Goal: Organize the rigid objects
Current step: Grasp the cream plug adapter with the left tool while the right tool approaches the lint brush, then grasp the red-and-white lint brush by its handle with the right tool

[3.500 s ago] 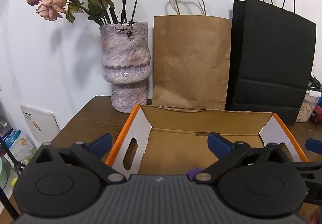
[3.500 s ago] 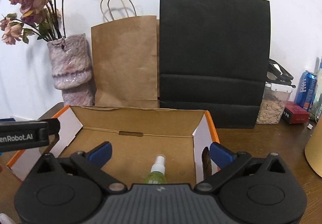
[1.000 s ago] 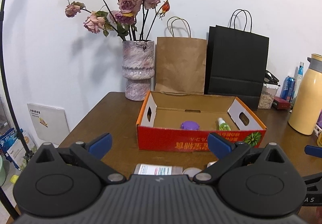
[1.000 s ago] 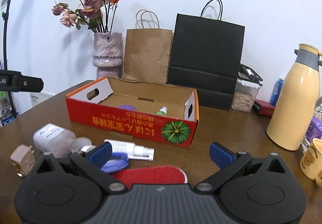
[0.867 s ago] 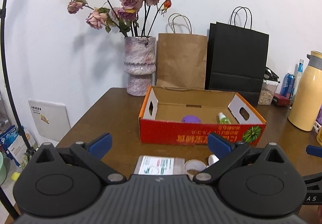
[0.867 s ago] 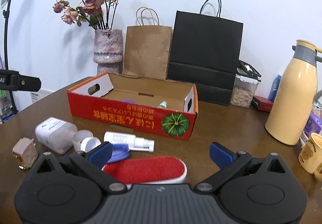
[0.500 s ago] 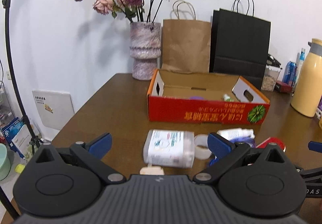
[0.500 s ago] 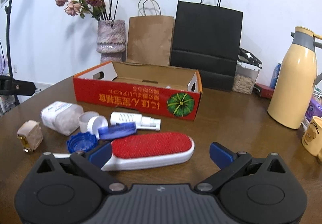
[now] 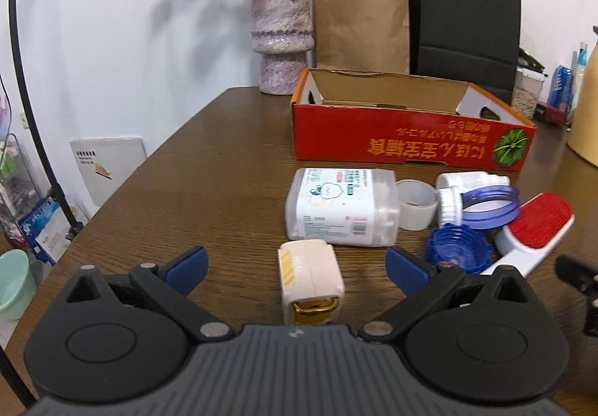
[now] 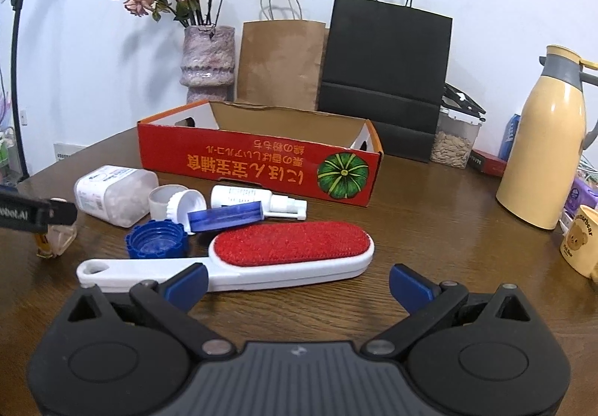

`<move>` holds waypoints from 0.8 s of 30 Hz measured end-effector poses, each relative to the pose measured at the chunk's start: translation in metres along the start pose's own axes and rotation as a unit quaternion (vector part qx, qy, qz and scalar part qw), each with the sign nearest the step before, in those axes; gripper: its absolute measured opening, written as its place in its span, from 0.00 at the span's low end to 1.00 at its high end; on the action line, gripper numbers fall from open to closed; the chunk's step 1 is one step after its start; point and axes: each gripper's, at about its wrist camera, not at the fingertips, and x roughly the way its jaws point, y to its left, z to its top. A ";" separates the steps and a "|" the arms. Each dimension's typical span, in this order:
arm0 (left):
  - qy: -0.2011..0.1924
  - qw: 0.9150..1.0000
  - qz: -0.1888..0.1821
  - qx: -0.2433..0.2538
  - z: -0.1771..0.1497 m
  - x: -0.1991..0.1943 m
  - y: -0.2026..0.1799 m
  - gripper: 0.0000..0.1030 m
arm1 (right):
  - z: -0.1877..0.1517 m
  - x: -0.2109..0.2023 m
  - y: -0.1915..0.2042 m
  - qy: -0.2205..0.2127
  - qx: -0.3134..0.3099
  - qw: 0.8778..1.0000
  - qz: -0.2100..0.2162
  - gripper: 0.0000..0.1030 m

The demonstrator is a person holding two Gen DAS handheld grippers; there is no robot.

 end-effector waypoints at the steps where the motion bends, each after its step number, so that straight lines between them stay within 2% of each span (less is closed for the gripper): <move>1: -0.001 1.000 0.004 0.000 -0.001 0.002 0.001 1.00 | 0.000 0.000 0.000 -0.001 0.002 1.000 -0.001 1.00; 4: -0.003 1.000 0.003 -0.005 -0.002 0.006 0.003 0.96 | -0.002 0.002 -0.001 -0.003 0.008 1.000 -0.003 1.00; 5: -0.003 1.000 0.002 -0.004 -0.002 0.007 0.002 0.89 | -0.002 0.002 -0.001 -0.003 0.010 1.000 -0.003 1.00; 7: -0.001 1.000 -0.002 -0.002 -0.004 0.010 0.002 0.72 | -0.003 0.004 -0.001 -0.002 0.012 1.000 -0.004 1.00; 9: 0.005 1.000 -0.017 -0.005 -0.004 0.014 0.003 0.35 | -0.002 0.004 -0.001 -0.002 0.013 1.000 -0.003 1.00; 11: 0.008 0.999 -0.030 -0.010 -0.005 0.015 0.005 0.32 | -0.002 0.005 -0.001 -0.005 0.016 1.000 -0.002 1.00; 17: 0.002 0.999 -0.032 -0.011 -0.006 0.014 0.005 0.32 | 0.005 0.014 0.014 0.009 0.021 1.000 0.005 1.00; 24: 0.002 0.999 -0.031 -0.022 -0.006 0.014 0.009 0.32 | 0.014 0.035 0.025 0.044 0.056 0.997 -0.018 1.00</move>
